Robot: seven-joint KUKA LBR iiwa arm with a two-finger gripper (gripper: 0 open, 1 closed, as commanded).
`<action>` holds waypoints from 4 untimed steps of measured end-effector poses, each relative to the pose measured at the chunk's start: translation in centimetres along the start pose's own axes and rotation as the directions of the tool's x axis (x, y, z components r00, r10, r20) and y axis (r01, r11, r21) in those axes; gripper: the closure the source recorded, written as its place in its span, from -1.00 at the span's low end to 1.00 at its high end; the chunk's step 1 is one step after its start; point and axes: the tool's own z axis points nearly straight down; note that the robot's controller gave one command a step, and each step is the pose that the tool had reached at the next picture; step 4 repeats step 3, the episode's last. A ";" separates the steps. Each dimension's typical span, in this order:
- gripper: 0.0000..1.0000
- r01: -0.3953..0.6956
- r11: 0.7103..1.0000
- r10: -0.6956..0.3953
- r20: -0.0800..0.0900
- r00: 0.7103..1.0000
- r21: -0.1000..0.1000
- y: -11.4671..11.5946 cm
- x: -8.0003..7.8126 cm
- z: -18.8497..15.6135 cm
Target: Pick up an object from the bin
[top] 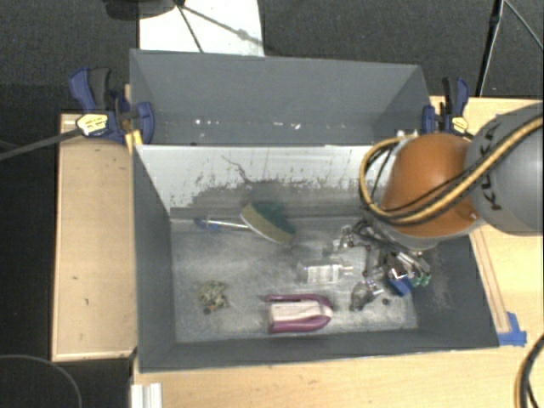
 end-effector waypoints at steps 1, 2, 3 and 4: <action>-1.00 0.144 0.990 -0.144 0.004 0.990 0.001 -0.6 -0.9 4.0; 1.00 0.143 0.990 -0.143 0.012 0.990 0.003 -0.7 -1.2 3.7; 1.00 0.214 0.977 -0.214 0.007 0.977 0.004 -0.4 -0.4 -9.3; 1.00 0.214 0.977 -0.214 0.007 0.977 0.004 -0.4 -0.4 -9.3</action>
Offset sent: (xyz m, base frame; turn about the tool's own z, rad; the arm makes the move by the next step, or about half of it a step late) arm 0.0085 -0.0041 -0.0426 -0.1461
